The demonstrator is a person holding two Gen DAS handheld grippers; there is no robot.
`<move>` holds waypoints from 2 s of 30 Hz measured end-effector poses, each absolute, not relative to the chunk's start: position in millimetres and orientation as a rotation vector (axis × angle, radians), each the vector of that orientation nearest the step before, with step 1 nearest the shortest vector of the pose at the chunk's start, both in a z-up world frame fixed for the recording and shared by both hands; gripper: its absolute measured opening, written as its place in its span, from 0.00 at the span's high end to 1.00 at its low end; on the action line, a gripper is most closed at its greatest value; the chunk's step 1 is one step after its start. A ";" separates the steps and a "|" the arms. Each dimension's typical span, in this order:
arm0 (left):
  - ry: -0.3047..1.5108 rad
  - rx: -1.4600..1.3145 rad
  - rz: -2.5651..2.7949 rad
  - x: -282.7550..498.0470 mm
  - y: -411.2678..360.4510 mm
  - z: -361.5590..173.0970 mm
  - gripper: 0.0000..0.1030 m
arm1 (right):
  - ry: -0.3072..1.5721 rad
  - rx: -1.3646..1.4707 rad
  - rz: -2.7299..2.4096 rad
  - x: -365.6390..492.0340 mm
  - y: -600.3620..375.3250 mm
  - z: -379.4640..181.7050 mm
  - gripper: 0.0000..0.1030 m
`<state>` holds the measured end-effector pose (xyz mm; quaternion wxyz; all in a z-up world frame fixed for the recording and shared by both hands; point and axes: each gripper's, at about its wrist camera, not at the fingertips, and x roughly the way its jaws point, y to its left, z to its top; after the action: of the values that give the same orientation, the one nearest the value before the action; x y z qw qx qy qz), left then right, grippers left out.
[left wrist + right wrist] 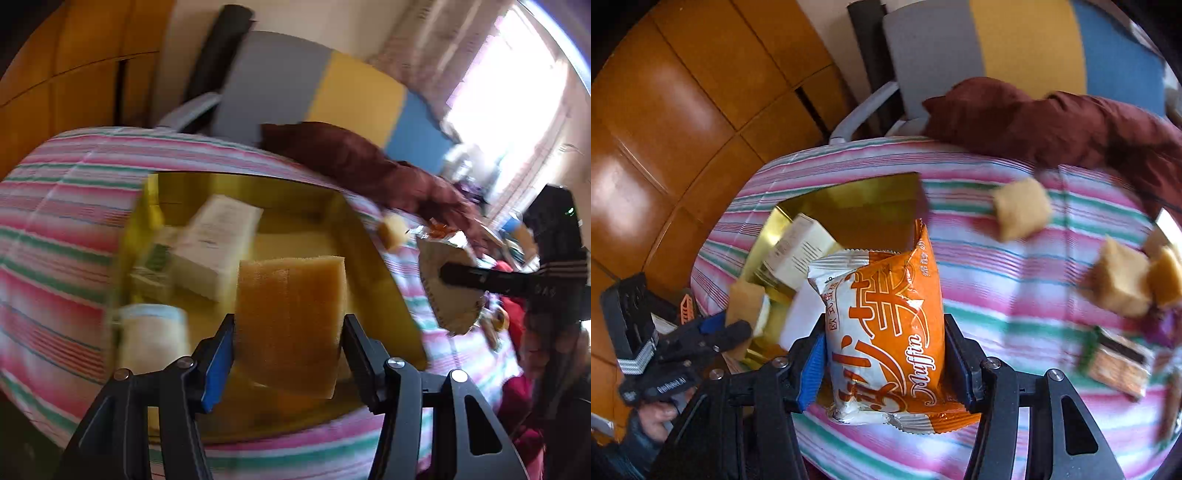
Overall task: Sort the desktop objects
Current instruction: 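Carry the yellow sponge and orange bag into the gold tray and release both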
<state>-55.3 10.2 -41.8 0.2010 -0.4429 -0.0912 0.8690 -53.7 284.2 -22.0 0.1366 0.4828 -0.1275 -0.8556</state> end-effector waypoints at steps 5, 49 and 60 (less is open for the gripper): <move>-0.281 -1.288 2.507 -68.0 -17.9 -47.9 0.35 | -0.442 1.390 -2.488 -106.5 249.2 -17.4 0.41; -0.111 -1.175 2.646 -14.0 -2.4 -20.6 0.22 | 0.239 1.186 -2.722 8.2 196.2 -20.2 0.00; -0.142 -1.226 2.596 -17.9 0.4 -33.2 0.22 | 0.145 1.314 -2.800 9.9 254.1 -29.4 0.00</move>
<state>-17.9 0.4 -33.2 0.1333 -0.4227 -0.0491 0.8951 9.9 254.1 -29.4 0.0225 0.4241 0.0469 -0.9041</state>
